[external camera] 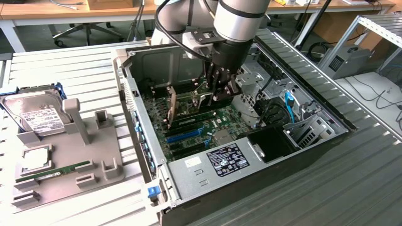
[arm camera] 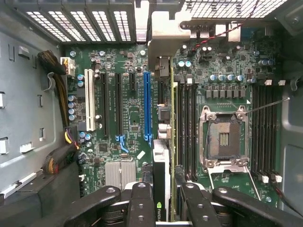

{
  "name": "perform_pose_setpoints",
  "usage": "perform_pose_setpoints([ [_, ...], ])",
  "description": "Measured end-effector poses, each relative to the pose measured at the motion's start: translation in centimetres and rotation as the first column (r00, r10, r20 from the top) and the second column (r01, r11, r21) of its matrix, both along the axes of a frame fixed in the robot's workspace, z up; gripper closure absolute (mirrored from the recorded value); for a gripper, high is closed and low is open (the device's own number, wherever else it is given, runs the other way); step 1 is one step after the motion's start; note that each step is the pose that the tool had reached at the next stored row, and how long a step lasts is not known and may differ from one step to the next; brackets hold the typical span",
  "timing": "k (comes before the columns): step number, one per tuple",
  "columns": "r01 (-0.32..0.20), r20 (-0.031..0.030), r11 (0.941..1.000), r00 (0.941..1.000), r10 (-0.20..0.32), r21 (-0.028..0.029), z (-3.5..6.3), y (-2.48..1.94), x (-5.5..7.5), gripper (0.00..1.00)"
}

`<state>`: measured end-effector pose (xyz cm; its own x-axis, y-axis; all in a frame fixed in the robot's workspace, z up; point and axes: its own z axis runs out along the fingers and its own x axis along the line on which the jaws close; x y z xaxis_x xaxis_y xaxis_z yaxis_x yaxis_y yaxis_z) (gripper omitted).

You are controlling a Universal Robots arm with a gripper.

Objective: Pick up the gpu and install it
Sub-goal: 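Insert the gpu into the slot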

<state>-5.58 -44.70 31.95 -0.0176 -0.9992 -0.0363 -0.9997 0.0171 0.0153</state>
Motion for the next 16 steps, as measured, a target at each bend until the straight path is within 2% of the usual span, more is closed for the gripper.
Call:
perform_pose_setpoints([
  [7,0.0,-0.0001,1.0,1.0,0.0,-0.0001,-0.45,0.0,0.0,0.73],
  [16,0.0,0.0002,1.0,1.0,0.0,0.0003,-0.58,0.0,0.0,0.73],
])
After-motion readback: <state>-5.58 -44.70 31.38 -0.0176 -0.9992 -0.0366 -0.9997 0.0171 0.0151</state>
